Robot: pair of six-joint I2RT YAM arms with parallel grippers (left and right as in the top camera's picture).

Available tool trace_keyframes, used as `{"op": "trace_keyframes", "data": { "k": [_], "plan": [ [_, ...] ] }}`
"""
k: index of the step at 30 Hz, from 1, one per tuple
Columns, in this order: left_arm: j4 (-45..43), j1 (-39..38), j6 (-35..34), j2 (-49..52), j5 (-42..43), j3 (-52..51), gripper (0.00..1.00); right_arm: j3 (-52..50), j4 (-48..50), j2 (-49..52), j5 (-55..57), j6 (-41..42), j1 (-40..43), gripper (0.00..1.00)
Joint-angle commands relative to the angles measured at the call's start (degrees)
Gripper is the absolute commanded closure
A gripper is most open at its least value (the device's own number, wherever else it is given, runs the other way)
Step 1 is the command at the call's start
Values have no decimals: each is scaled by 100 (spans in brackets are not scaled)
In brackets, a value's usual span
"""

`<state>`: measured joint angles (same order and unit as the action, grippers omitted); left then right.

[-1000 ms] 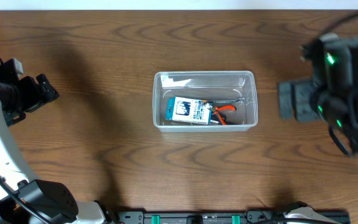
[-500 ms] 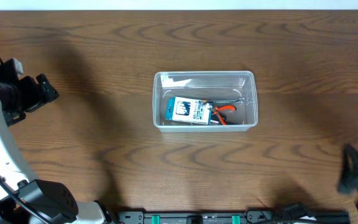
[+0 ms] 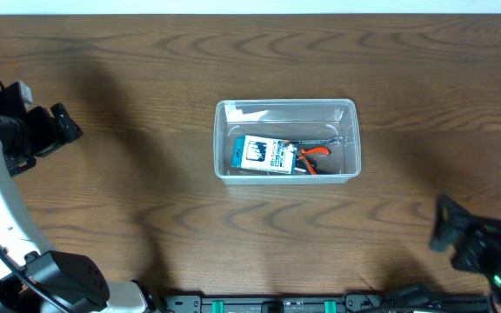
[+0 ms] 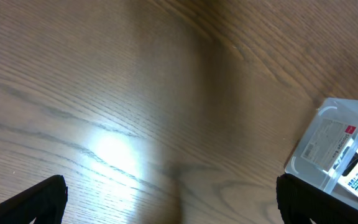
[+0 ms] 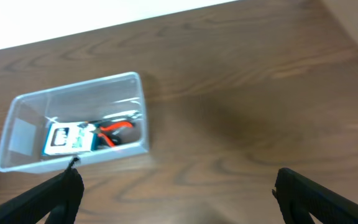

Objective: Pack container

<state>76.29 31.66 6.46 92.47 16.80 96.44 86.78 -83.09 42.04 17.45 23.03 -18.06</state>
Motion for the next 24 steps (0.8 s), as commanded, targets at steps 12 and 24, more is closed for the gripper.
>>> {"op": "trace_keyframes", "data": {
  "k": [12,24],
  "plan": [
    [15,20,81,4,55,11,2,-540,1274,22,-138,-15,26,1],
    [13,20,81,4,55,11,2,-634,1117,22,793,-37,26,1]
  ]
}}
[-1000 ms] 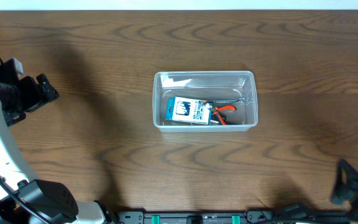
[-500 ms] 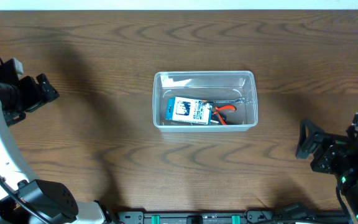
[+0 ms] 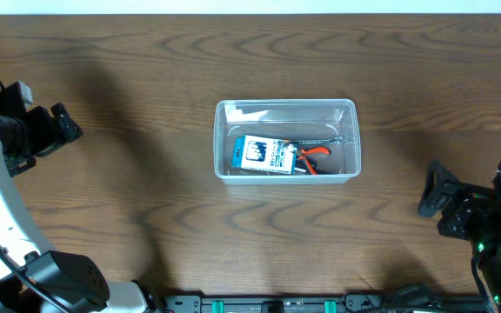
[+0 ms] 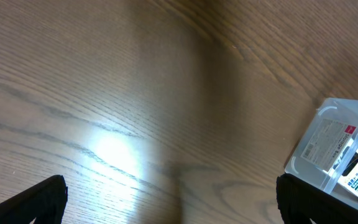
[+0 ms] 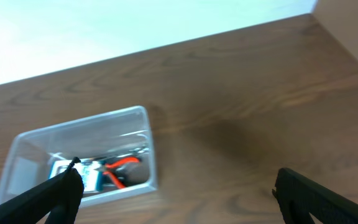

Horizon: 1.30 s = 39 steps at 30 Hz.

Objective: Pack container

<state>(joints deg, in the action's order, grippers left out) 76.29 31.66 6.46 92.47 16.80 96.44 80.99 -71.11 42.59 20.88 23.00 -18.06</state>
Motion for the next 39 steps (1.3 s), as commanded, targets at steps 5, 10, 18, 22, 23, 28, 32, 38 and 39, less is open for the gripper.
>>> {"op": "trace_keyframes", "data": {
  "k": [5,10,18,22,23,28,32,38,39],
  "plan": [
    [15,20,81,4,55,11,2,-55,-192,-33,529,-31,26,1],
    [13,20,81,4,55,11,2,-59,-103,-48,636,-33,28,1],
    [13,20,81,4,55,11,2,-1073,964,-925,612,-35,466,1],
    [15,20,81,4,55,11,2,-2100,2011,-1617,614,-35,503,1],
    [13,20,81,4,55,11,2,-2350,2295,-1768,614,-33,503,1],
    [15,20,81,4,55,11,2,-3598,3873,-2446,612,-33,503,1],
    [15,20,81,4,55,11,2,-4627,5066,-2896,610,-33,503,1],
    [15,20,81,4,55,11,2,-5947,6352,-3300,330,46,612,1],
    [15,20,81,4,55,11,2,-6148,6516,-3322,164,168,704,1]
  ]
}}
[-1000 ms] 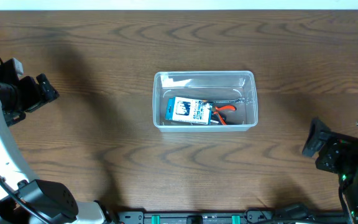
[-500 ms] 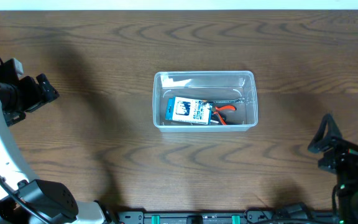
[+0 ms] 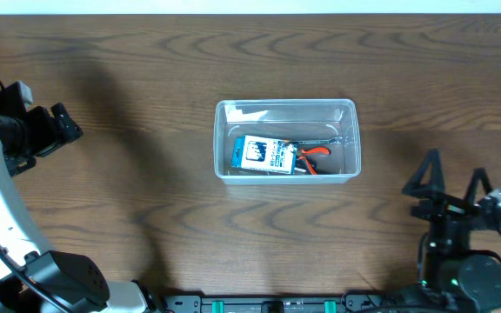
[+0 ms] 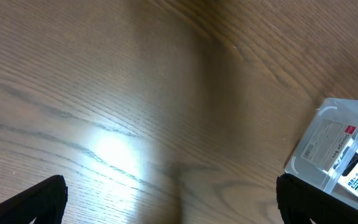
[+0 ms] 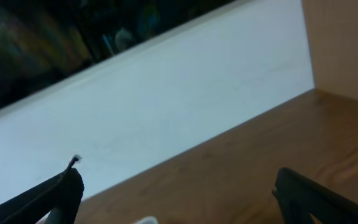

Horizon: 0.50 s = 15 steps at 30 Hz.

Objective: Pack container

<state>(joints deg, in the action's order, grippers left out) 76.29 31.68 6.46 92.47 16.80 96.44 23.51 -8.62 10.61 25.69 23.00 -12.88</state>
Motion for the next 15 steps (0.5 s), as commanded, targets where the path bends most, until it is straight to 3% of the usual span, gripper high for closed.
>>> {"op": "trace_keyframes", "data": {
  "k": [1,6,15],
  "plan": [
    [15,17,81,4,55,11,2,-509,337,-125,-426,271,264,1],
    [15,17,81,4,55,11,2,-960,494,-125,-1001,723,704,1],
    [13,17,81,4,55,11,2,-1279,546,-136,-1187,719,1073,1]
  ]
}}
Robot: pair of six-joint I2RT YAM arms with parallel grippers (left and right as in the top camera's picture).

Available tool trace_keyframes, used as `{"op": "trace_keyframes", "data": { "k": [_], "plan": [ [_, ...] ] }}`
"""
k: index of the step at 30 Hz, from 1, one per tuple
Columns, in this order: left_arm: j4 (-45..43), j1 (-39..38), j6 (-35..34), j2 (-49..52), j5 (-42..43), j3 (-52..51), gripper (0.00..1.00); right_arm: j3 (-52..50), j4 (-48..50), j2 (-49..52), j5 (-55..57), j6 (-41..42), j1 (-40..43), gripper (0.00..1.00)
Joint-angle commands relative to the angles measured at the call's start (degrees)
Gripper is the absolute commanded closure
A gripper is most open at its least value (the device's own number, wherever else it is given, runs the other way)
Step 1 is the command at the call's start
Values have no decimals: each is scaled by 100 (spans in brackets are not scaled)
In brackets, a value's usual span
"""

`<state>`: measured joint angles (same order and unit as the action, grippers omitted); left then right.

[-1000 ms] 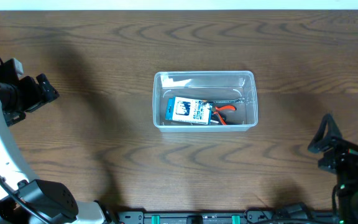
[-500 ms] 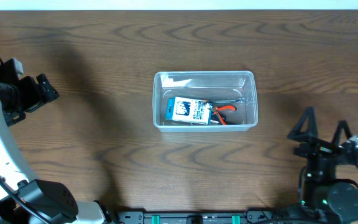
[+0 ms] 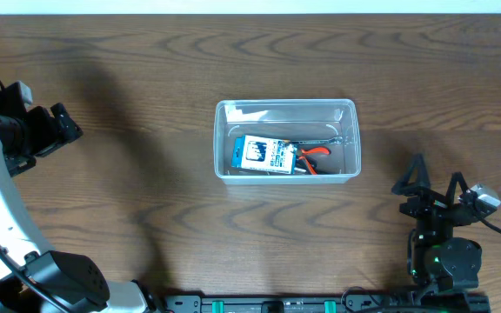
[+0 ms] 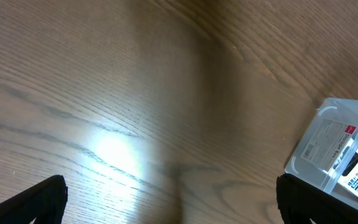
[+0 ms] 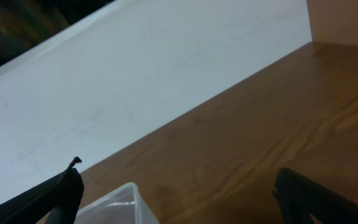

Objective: Pack container

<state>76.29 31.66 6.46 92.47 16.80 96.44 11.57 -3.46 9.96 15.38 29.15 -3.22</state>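
A clear plastic container point(image 3: 286, 140) stands in the middle of the wooden table; inside lie a blue-and-white card package point(image 3: 266, 155) and red-handled pliers point(image 3: 317, 153). My left gripper point(image 3: 46, 129) hangs open at the far left edge, with nothing between its fingers point(image 4: 42, 198); the container's corner point(image 4: 337, 149) shows at that view's right. My right gripper point(image 3: 432, 178) is open at the front right of the table, tilted up toward the far wall, with a container corner point(image 5: 114, 202) at the bottom of its view.
Bare wood grain table point(image 3: 146, 200) surrounds the container on all sides. A white wall point(image 5: 135, 68) runs along the far table edge. A black rail point(image 3: 277, 304) lies along the front edge.
My right gripper has shifted a little left and back at the front right, and its view has tipped down enough to show a container corner. The left arm has not moved.
My right gripper was low at the front right corner, looking down on the container. It then stood closer in, then tilted up toward the wall, and now sits at the front right, still open. The left gripper stayed open at the far left throughout.
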Motion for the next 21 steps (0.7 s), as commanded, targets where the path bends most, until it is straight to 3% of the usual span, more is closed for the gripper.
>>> {"op": "trace_keyframes", "data": {
  "k": [1,17,21],
  "plan": [
    [15,20,81,4,55,11,2,-105,31,-72,-199,103,136,1],
    [15,20,81,4,55,11,2,-890,61,-964,-553,-431,229,2],
    [15,20,81,4,55,11,2,-975,66,-964,-667,-994,229,1]
  ]
}}
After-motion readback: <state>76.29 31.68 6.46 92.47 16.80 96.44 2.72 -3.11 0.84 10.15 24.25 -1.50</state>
